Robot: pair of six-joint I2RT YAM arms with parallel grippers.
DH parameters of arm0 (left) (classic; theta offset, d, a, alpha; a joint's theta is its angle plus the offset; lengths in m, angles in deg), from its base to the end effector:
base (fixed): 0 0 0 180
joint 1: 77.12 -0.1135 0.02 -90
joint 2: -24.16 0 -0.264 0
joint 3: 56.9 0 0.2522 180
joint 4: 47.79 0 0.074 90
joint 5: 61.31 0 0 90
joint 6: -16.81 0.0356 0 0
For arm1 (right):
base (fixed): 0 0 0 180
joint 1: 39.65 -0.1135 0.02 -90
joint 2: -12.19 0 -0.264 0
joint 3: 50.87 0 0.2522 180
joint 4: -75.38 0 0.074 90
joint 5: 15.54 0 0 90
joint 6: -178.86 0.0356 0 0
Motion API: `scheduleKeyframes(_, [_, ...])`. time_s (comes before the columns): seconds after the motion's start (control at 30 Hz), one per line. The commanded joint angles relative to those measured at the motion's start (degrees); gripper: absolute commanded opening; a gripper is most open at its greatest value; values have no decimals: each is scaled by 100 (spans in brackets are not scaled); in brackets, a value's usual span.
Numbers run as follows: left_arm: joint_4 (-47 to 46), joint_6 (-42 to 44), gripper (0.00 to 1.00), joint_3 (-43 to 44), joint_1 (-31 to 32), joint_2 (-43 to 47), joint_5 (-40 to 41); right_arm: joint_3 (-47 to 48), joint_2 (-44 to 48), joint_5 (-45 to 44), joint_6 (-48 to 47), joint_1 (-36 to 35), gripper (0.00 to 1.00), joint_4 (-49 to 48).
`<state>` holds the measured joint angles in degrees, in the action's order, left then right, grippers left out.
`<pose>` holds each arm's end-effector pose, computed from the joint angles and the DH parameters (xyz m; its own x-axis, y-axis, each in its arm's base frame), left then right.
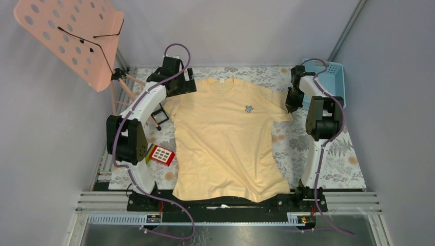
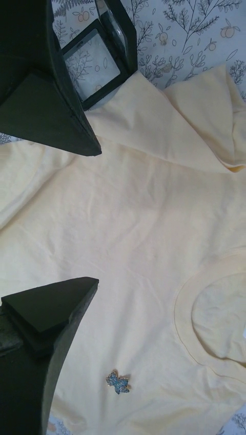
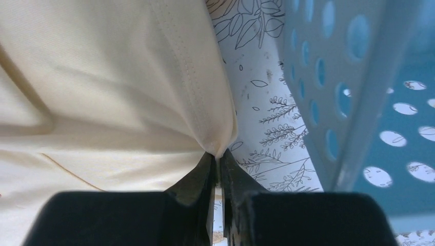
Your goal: Pin the brooch onto the clothing
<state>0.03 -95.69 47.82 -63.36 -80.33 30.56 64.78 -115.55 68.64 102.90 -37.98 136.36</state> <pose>0.4006 -0.0969 0.2892 -0.7454 -0.2113 -0.6323 -0.0746 0.9689 -0.2358 0.4598 -0.0170 0.1648 -0.9135 0.2681 -0.3060 0.2887 0.9571 -0.0235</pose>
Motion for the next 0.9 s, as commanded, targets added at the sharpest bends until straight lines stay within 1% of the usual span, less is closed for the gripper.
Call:
scheduleKeyframes(0.0, [-221,-37,99,-85,-31,456,-41,144,395,-320,38,63,5,-23])
scheduleKeyframes(0.03, [-210,-23,99,-128,-31,516,-52,188,422,-235,9,62,15,5])
scheduleKeyframes(0.07, [-201,1,99,-181,-31,597,-42,201,466,-102,-33,61,42,7])
scheduleKeyframes(0.1, [-192,33,99,-234,-31,694,-20,181,560,34,-72,55,58,8])
scheduleKeyframes(0.13, [-186,61,99,-297,-31,792,13,108,676,154,-122,53,71,-54])
scheduleKeyframes(0.17, [-177,96,99,-361,-31,906,57,0,807,273,-161,53,81,-145])
scheduleKeyframes(0.2, [-177,123,99,-435,-31,1011,122,-137,952,460,-224,48,85,-236])
scheduleKeyframes(0.33, [-181,229,99,-666,-5,1487,295,-620,1605,894,-409,48,93,-416])
scheduleKeyframes(0.5, [-190,448,99,-909,187,1947,374,-1263,2473,1441,-432,44,94,-665])
scheduleKeyframes(0.57, [-247,631,99,-1061,309,2209,419,-1618,2982,1594,-399,44,94,-855])
scheduleKeyframes(0.7, [-595,791,99,-1568,513,3083,677,-2630,4317,1618,-328,44,95,-1474])
scheduleKeyframes(0.87, [-1363,925,99,-2651,667,4640,754,-4101,6433,1437,-321,44,95,-2468])
